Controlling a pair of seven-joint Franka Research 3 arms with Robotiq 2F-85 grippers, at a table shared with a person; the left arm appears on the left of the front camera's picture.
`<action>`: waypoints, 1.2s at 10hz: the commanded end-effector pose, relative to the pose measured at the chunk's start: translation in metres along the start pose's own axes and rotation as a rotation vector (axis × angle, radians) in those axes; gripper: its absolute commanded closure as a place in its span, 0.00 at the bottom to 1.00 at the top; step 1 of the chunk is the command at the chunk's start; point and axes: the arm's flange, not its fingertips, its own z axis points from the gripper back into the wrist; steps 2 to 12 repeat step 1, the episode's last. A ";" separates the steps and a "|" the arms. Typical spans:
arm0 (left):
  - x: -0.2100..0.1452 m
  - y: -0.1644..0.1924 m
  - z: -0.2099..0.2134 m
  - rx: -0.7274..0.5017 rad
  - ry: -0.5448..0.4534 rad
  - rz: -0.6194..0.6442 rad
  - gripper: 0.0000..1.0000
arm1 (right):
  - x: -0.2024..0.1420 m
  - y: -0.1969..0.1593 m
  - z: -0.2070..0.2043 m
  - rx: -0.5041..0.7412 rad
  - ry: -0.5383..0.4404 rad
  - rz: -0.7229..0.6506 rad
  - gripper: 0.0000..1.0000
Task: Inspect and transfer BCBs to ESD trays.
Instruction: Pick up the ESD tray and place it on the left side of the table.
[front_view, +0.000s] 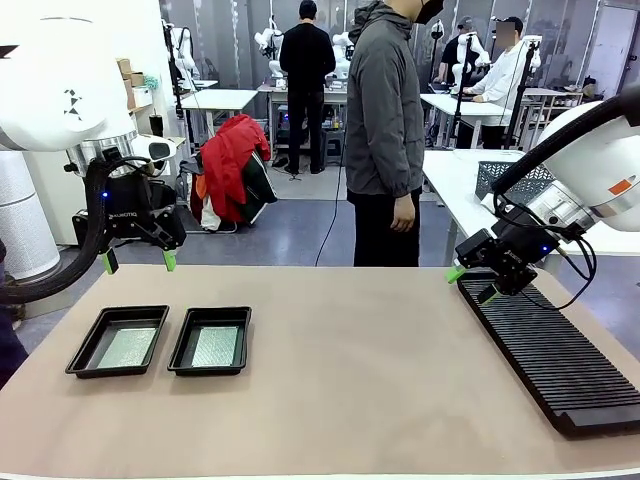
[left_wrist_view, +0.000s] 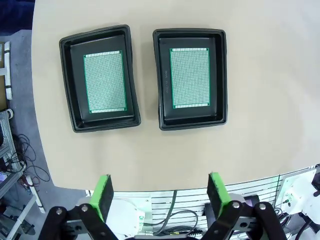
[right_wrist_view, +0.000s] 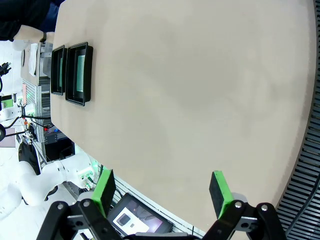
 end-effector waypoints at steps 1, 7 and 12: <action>0.000 0.000 -0.004 -0.002 -0.012 -0.007 0.00 | 0.001 0.001 -0.001 -0.014 -0.007 -0.009 0.00; 0.000 0.000 -0.004 -0.002 -0.012 -0.007 0.00 | 0.001 0.001 -0.001 -0.014 -0.007 -0.009 0.00; 0.000 0.000 -0.004 -0.002 -0.012 -0.007 0.00 | 0.001 0.001 -0.001 -0.014 -0.007 -0.009 0.00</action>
